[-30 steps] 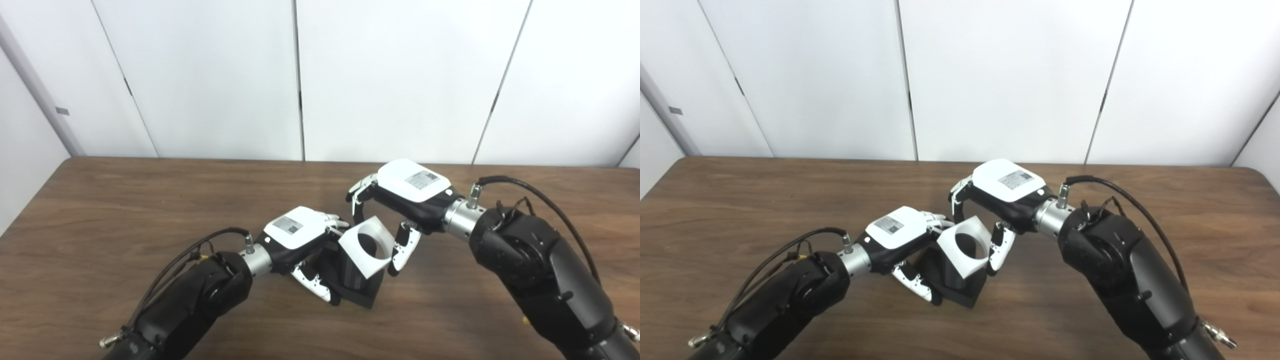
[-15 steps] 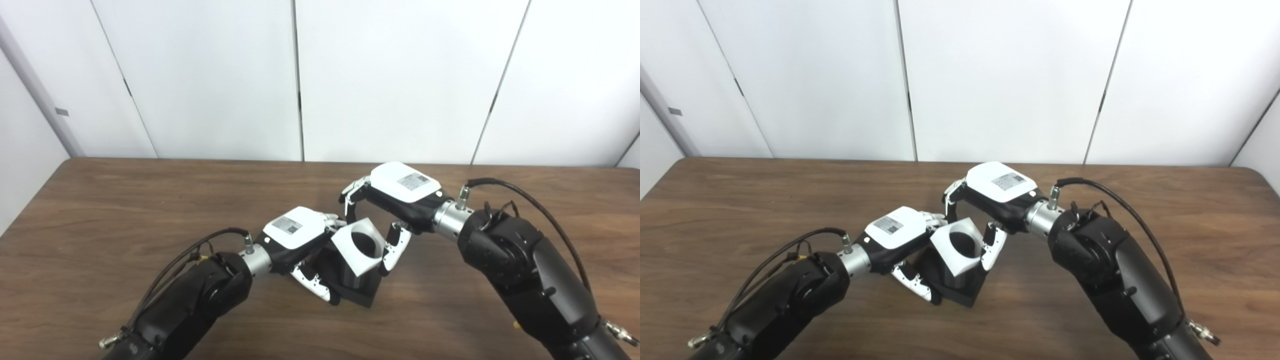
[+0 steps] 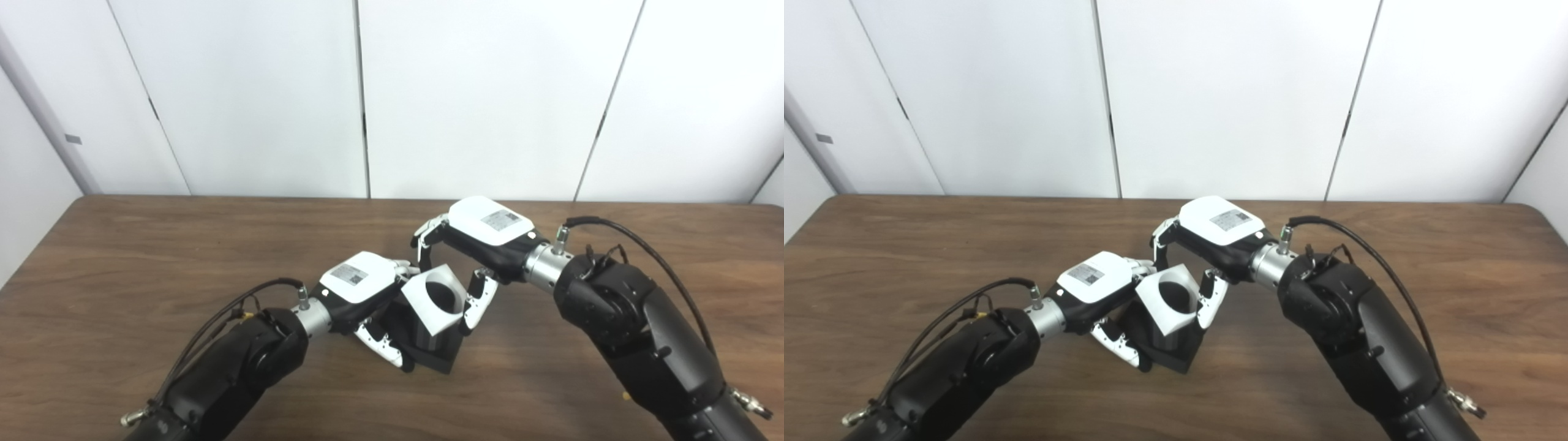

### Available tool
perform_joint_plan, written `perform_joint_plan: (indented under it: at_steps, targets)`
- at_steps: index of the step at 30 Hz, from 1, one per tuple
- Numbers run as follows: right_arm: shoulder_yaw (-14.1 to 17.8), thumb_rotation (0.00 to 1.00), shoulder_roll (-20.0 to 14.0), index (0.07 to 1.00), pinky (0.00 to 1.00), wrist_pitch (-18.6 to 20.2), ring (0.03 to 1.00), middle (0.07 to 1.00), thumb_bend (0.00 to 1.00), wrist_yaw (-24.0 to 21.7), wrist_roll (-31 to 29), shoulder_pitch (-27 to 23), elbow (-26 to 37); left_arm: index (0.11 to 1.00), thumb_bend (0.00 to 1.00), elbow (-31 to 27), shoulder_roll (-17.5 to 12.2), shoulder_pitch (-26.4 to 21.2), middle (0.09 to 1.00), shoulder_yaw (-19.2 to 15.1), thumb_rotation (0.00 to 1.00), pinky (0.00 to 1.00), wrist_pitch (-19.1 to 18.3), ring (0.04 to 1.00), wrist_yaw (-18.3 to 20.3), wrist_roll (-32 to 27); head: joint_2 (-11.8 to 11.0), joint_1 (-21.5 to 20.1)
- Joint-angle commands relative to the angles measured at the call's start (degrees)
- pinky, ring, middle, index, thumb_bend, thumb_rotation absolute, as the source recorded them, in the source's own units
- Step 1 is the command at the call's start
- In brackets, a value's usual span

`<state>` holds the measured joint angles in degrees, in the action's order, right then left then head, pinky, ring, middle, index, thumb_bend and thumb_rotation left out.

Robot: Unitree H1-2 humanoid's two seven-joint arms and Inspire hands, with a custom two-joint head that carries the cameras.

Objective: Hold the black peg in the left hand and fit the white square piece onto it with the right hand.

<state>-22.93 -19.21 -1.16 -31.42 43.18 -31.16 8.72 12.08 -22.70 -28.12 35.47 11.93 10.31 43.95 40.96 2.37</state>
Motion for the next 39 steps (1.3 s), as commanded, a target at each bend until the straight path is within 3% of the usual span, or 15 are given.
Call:
perform_joint_plan:
  at_steps: [1, 14, 23, 32, 33, 35, 39]
  targets:
    - [-1.61, 0.14, 2.22, 0.477, 0.74, -0.61, 0.797, 0.767, 0.52, -0.11, 0.15, -2.72, 1.11, 0.49, 0.52, 1.38, 0.55, 1.67, 0.893, 3.55, 0.08, 0.87, -0.05, 0.909, 4.63, 4.12, 0.13, 0.07]
    - [-7.01, 0.13, 1.13, 0.475, 0.81, 1.9, 0.824, 0.76, 0.52, -13.39, 1.03, -6.55, 5.07, 0.492, 0.52, 1.93, 0.56, 1.2, 0.881, 4.36, 0.08, 0.87, 0.02, 0.916, 4.34, 4.7, 0.48, 0.12]
    - [-6.53, 0.13, 0.45, 0.476, 0.78, 1.48, 0.809, 0.753, 0.52, -13.3, 0.35, -5.67, 4.76, 0.491, 0.52, 1.61, 0.44, 1.38, 0.848, 4.11, 0.08, 0.86, -0.1, 0.895, 4.07, 3.93, 0.77, 0.04]
    - [-6.19, 0.15, -1.51, 0.493, 0.75, 1.13, 0.799, 0.768, 0.52, -13.06, 0.98, -5.24, 3.74, 0.49, 0.52, 1.55, 0.29, 1.51, 0.885, 3.84, 0.08, 0.86, -0.17, 0.906, 3.89, 3.77, 0.78, -0.25]
    - [-5.94, 0.24, -1.68, 0.584, 0.75, 1.66, 0.801, 0.776, 0.66, -13.27, 0.85, -5.17, 3.8, 0.491, 0.52, 1.41, 0.25, 1.55, 0.89, 3.78, 0.08, 0.87, -0.28, 0.911, 4.11, 3.61, 0.85, -0.3]
    - [-5.39, 0.35, -2.05, 0.687, 0.75, 2.52, 0.813, 0.796, 0.81, -13.47, 0.45, -5.0, 3.93, 0.491, 0.52, 1.2, 0.19, 1.59, 0.893, 3.68, 0.08, 0.87, -0.38, 0.912, 4.41, 3.3, 0.84, -0.38]
    - [-4.44, 0.38, -2.76, 0.734, 0.75, 2.66, 0.819, 0.815, 0.9, -12.71, -0.26, -4.54, 3.91, 0.491, 0.52, 1.04, 0.08, 1.62, 0.897, 3.51, 0.08, 0.88, -0.65, 0.911, 4.87, 2.96, 0.99, -0.44]
